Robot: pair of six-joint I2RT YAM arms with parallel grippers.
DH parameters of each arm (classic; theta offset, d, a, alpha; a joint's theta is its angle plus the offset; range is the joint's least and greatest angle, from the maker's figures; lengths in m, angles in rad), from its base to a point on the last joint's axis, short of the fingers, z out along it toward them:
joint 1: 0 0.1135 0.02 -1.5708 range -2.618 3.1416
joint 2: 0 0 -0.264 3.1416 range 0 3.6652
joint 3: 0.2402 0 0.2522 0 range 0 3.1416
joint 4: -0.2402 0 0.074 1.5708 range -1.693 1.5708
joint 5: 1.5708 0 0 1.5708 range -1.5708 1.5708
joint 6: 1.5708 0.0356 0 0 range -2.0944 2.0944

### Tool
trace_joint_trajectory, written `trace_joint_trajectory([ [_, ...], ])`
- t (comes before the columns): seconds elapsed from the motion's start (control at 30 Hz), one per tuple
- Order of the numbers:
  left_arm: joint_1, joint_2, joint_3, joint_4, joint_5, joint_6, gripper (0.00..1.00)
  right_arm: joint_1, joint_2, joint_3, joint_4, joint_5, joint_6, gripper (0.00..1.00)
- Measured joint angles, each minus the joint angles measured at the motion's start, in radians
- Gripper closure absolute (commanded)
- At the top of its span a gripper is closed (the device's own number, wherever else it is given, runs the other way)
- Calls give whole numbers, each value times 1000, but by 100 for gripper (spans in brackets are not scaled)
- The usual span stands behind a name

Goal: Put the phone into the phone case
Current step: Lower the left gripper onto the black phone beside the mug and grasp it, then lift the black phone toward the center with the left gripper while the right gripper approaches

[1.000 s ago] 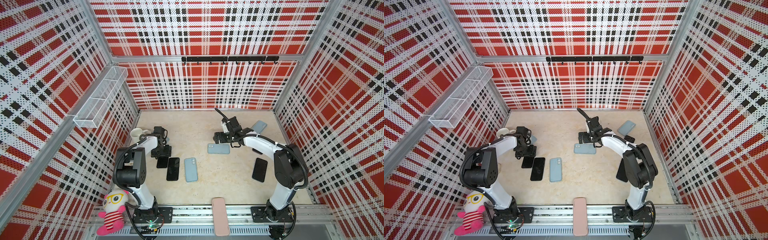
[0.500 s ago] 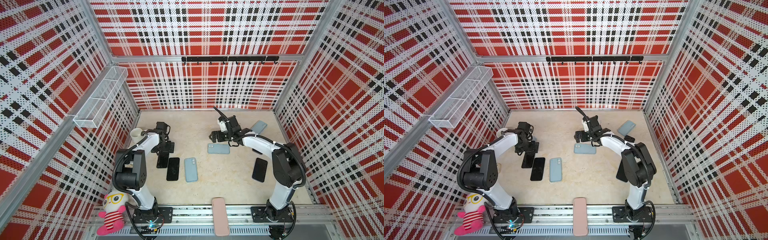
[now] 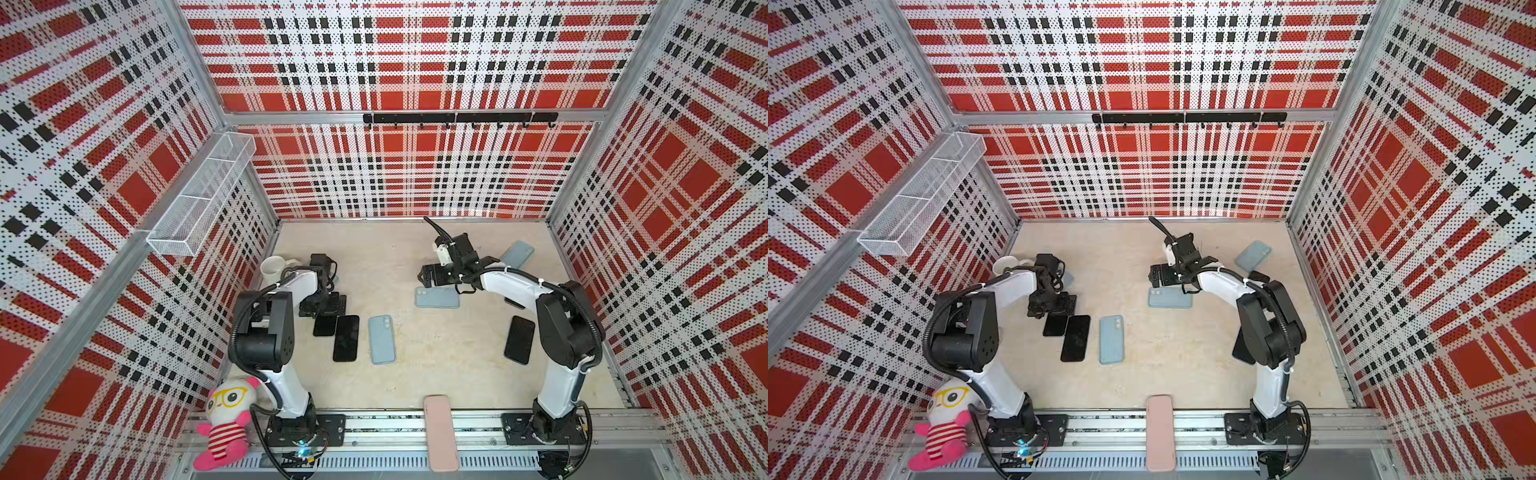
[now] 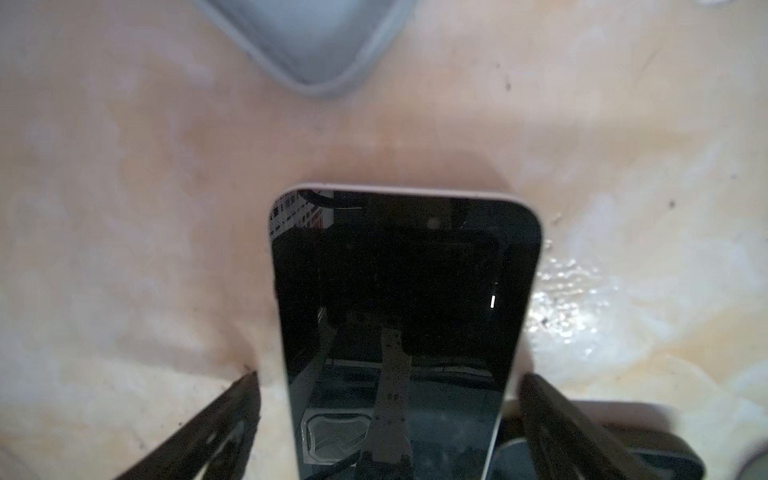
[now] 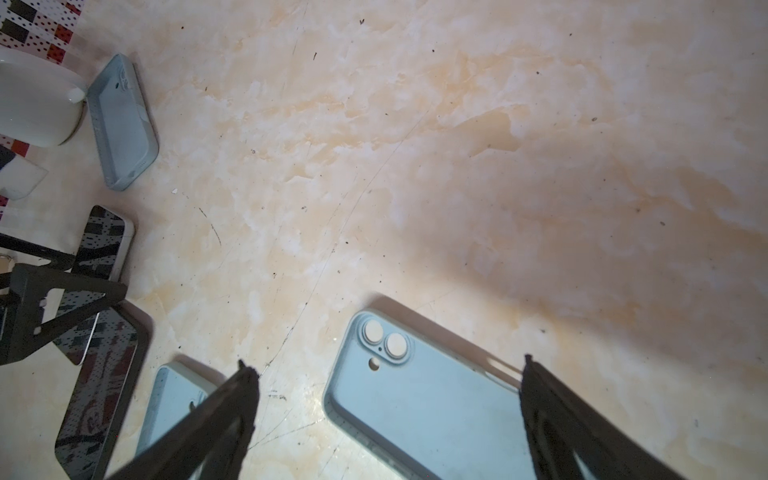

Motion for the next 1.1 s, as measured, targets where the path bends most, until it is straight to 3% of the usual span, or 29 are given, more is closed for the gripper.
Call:
trace_joint_trajectory([
  [0.3,0,6,0,8,24,3,25,0,7,0,0,11,-4,0],
  [0.83,-21,-66,25,-21,16,-30,26,0,-10,-25,101,-95,4,0],
  [1.1,-75,-91,40,-23,50,-57,24,-11,-113,-105,132,-138,2,0],
])
